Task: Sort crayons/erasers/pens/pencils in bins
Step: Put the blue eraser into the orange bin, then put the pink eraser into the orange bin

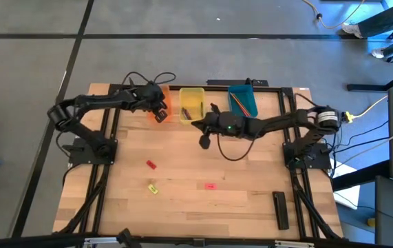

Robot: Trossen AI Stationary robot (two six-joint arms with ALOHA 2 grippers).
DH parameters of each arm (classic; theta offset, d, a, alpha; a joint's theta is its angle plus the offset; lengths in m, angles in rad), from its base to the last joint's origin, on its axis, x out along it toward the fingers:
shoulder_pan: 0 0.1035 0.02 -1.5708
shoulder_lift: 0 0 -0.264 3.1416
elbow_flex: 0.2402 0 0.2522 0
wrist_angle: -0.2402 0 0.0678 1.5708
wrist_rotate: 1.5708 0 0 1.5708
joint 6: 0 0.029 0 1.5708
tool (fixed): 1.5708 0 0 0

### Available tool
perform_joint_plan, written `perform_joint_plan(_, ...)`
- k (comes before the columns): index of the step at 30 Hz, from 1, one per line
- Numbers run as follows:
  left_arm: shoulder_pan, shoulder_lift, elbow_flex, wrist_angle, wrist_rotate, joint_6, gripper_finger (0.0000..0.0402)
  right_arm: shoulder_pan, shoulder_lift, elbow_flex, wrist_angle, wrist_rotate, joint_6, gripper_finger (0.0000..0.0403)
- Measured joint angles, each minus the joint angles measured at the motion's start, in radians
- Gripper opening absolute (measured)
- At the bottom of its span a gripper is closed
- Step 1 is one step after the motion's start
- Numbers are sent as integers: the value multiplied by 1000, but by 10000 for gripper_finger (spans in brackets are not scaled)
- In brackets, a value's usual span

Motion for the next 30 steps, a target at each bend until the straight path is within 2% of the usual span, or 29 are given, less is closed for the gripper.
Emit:
perform_joint_plan(3, -1, 45, 25, -1, -58, -2, 9, 6, -28, 0, -71, 6, 10, 13)
perform_joint_plan(5, -1, 69, 45, 1, -74, 1, 9, 7, -36, 1, -53, 7, 12, 13)
perform_joint_plan(16, 15, 195, 88, 30, -108, -5, 14, 9, -91, 3, -56, -15, -20, 13)
perform_joint_plan(24, 16, 178, 83, 42, -125, -22, 72, 9, -91, 3, -66, -59, -40, 13)
perform_joint_plan(30, 9, 107, 83, 10, -183, -21, 114, 9, -91, 3, -66, -80, -42, 13)
